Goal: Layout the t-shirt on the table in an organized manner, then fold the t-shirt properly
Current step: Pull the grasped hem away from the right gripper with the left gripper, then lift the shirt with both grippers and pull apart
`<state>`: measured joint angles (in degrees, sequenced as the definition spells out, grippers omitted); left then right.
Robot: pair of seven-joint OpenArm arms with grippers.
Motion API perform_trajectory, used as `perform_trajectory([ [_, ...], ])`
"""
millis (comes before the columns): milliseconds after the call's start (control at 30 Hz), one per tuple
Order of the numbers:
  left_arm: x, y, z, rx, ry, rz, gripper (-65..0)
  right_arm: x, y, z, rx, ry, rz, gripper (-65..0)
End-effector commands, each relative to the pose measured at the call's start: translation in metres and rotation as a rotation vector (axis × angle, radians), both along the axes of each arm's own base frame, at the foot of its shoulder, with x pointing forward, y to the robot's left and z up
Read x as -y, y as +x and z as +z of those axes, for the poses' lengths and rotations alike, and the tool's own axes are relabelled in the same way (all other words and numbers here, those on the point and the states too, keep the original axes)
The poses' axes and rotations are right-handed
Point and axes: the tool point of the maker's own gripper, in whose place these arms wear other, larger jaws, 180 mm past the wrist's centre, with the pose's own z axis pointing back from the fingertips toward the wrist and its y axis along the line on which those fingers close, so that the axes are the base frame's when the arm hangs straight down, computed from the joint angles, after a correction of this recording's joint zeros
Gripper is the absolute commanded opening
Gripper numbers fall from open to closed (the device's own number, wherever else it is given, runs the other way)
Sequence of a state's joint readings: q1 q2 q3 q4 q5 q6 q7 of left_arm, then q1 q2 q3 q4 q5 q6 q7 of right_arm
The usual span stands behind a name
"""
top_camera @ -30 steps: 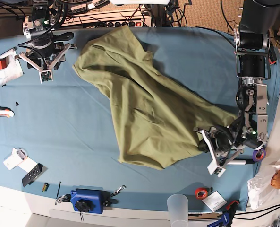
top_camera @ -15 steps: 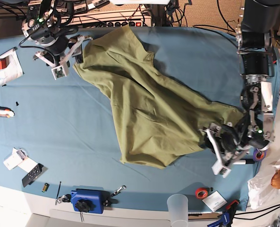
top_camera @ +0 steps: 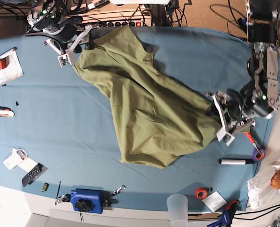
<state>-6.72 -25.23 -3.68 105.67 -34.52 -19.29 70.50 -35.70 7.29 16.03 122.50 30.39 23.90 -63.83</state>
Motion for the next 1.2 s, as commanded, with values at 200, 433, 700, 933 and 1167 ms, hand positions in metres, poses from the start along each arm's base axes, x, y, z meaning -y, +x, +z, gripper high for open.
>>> perform_trajectory([
  [200,0.008,-0.002,0.017,0.072,-0.018,-0.025,-34.9,0.017,-0.012,-0.003,-0.007,0.193,-0.111,-38.4],
  [433,0.009,0.0,0.019,0.087,-0.027,-0.025,-34.9,0.015,-0.011,-0.016,-0.024,0.271,-0.151,-38.4],
  [700,0.009,0.0,0.019,0.087,-0.027,-0.025,-34.9,0.0,-0.001,-0.037,-0.072,0.425,-0.147,-38.4],
  [933,0.009,0.0,0.02,0.088,-0.028,-0.025,-34.9,-0.026,-0.013,-0.021,-0.092,0.563,-0.04,-38.4],
  [1167,0.011,-0.005,0.014,0.078,-0.036,-0.025,-34.9,-0.026,-0.015,-0.021,-0.073,0.558,-0.023,-38.4],
])
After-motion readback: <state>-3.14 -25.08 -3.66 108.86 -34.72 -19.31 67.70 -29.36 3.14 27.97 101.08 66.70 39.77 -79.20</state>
